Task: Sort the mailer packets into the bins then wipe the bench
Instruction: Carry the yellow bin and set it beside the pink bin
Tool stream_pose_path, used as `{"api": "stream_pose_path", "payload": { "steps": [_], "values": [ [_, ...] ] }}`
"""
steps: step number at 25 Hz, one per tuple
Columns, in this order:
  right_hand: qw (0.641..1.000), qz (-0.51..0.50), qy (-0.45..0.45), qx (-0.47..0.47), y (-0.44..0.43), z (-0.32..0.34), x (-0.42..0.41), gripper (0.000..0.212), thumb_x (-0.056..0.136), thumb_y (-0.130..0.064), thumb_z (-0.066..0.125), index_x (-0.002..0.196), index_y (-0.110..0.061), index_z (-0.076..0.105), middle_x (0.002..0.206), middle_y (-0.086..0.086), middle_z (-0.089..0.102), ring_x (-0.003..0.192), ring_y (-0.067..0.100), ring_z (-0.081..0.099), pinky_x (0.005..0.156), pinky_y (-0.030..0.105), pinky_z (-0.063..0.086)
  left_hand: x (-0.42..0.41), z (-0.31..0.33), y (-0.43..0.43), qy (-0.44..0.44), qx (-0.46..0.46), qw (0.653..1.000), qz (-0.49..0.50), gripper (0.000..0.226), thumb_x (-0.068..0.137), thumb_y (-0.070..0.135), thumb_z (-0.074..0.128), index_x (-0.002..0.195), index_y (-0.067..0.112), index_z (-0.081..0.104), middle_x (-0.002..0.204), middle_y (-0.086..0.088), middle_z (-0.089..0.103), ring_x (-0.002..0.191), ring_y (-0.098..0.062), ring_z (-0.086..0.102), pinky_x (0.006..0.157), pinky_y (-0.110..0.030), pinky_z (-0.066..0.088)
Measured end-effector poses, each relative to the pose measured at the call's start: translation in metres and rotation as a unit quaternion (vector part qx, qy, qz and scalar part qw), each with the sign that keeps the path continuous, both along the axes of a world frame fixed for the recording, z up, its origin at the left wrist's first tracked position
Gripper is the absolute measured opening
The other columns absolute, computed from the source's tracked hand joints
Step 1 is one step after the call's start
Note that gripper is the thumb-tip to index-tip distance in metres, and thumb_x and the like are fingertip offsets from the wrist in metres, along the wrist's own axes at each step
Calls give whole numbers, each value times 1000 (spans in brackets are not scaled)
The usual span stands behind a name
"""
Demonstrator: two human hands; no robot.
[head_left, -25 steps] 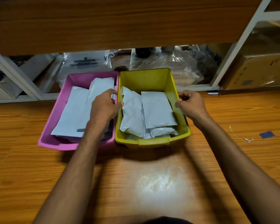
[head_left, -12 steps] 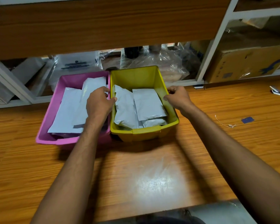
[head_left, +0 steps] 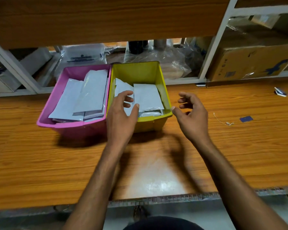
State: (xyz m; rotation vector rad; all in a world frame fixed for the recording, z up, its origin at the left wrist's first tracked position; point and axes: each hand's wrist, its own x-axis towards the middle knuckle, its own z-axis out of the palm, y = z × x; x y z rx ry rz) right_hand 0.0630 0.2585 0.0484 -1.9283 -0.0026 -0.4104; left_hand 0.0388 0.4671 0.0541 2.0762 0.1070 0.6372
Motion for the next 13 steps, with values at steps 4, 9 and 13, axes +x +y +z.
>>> {"api": "stream_pose_path", "payload": {
  "steps": [4,9,13],
  "values": [
    [999,35,-1,39,-27,-6,-41,43,84,-12,76,122,-28,65,100,-10,67,84,4,62,63,19,48,-50,-8,-55,-11,-50,999,12,36,92,17,70,124,30,62,108,11,67,95,-8,64,77,-40,57],
    [996,72,22,51,-68,-19,-84,42,84,-10,77,119,-30,65,97,-10,68,79,5,62,63,21,49,-97,-22,-111,12,-86,996,4,38,92,14,71,124,31,62,107,10,68,91,-12,66,72,-35,57],
    [993,95,43,53,-98,-29,-113,41,84,-6,76,117,-27,66,94,-9,68,76,5,61,66,24,51,-132,-31,-143,48,-83,995,3,37,93,14,70,125,31,61,108,12,67,90,-10,65,68,-31,55]
  ]
}}
